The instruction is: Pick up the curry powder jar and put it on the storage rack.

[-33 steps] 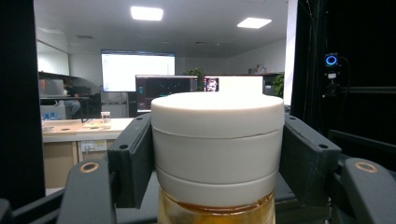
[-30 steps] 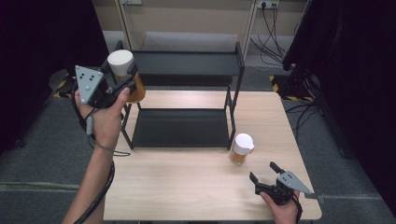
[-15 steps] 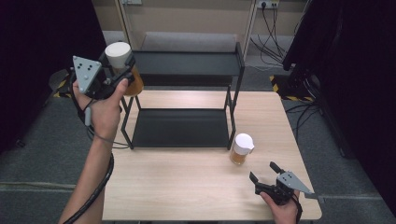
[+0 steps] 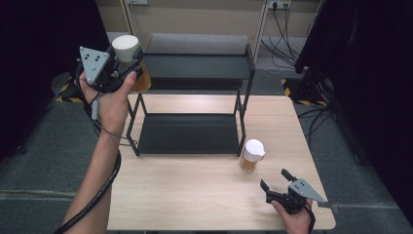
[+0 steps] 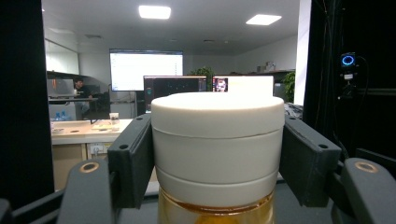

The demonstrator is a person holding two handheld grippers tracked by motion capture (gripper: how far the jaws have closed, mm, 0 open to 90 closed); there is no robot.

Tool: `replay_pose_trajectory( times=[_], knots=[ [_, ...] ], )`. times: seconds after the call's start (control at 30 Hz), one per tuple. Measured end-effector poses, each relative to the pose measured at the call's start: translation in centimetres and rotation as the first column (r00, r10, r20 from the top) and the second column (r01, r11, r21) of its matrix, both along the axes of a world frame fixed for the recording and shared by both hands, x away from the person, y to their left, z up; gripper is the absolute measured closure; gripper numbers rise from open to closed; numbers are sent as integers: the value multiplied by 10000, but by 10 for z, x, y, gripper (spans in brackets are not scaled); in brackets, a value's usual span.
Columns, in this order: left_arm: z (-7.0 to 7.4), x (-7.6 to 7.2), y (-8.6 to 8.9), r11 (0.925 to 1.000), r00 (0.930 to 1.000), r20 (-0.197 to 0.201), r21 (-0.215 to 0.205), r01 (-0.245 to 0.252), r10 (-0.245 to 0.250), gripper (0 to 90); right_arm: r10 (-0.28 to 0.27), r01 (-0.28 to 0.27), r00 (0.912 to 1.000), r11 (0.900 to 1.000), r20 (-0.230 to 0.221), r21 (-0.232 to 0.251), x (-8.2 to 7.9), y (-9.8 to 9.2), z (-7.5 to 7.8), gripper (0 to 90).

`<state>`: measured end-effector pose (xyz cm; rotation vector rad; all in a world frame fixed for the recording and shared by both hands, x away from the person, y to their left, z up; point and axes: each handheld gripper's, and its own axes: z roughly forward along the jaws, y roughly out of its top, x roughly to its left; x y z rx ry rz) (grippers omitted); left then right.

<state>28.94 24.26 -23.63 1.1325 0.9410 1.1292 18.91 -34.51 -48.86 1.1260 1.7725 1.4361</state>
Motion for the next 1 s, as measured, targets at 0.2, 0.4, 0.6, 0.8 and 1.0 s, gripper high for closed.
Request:
replay_pose_trajectory(
  times=[0.2, 0.4, 0.6, 0.8, 1.0],
  knots=[
    [5, 9, 1, 10000, 10000, -11, 26, -51, 52, 335, 2, -2, 10000, 10000, 33, 16, 0, 0, -1, 54],
    [9, 23, 2, 9998, 9999, 22, 157, -133, 132, 335, -4, 4, 10000, 10000, 34, 40, 0, 0, -1, 54],
    [14, 36, 3, 9997, 9998, -5, 167, -183, 183, 335, 0, 0, 10000, 10000, 35, 32, 0, 0, -1, 54],
    [17, 47, 1, 9996, 9996, -135, 143, -255, 257, 334, 12, -13, 10000, 10000, 42, 43, 0, -1, -1, 54],
    [15, 59, 1, 9997, 9995, -224, 156, -205, 209, 334, 32, -32, 10000, 10000, 36, 59, 0, -1, -1, 54]
  ],
)
